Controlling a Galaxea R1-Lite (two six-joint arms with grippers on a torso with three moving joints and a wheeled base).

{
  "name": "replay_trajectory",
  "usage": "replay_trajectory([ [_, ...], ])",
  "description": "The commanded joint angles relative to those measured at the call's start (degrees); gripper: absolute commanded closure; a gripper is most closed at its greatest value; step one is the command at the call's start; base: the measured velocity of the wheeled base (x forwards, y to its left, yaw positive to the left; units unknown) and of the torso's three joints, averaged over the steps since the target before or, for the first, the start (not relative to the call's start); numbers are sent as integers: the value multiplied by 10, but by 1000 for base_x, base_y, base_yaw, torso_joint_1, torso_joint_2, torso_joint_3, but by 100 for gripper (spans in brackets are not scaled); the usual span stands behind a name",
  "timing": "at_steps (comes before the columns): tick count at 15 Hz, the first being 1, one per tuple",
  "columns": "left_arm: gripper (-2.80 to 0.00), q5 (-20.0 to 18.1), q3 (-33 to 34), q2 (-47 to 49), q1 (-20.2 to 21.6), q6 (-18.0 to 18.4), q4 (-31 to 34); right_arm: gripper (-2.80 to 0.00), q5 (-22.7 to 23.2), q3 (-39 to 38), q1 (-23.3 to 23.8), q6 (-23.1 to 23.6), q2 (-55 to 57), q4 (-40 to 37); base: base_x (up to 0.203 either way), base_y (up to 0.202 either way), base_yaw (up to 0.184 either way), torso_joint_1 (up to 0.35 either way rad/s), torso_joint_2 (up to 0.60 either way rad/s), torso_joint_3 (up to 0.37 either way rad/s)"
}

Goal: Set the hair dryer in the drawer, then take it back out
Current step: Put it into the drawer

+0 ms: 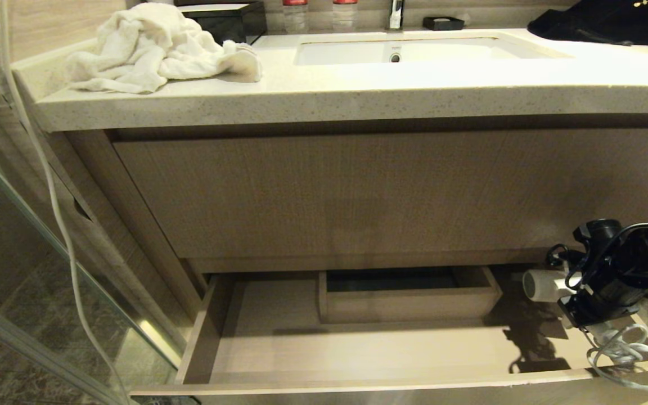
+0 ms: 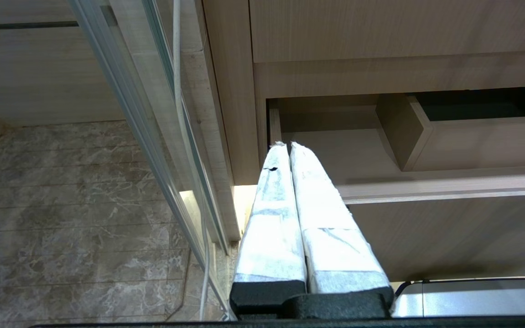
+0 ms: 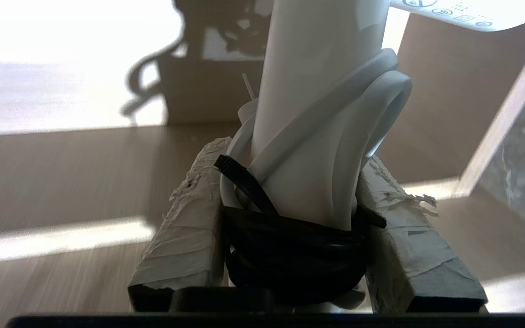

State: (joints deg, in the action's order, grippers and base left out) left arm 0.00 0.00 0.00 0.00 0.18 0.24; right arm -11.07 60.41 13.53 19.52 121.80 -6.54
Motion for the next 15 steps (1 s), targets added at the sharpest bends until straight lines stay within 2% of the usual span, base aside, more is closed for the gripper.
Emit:
replay_trajectory([
  [1,0,0,1,0,0,0,0,0,-2,10,0,2,25,2,0,0,0,0,0,0],
  [15,0,0,1,1,0,0,0,0,-1,95,5,4,144,80,0,0,0,0,0,0],
])
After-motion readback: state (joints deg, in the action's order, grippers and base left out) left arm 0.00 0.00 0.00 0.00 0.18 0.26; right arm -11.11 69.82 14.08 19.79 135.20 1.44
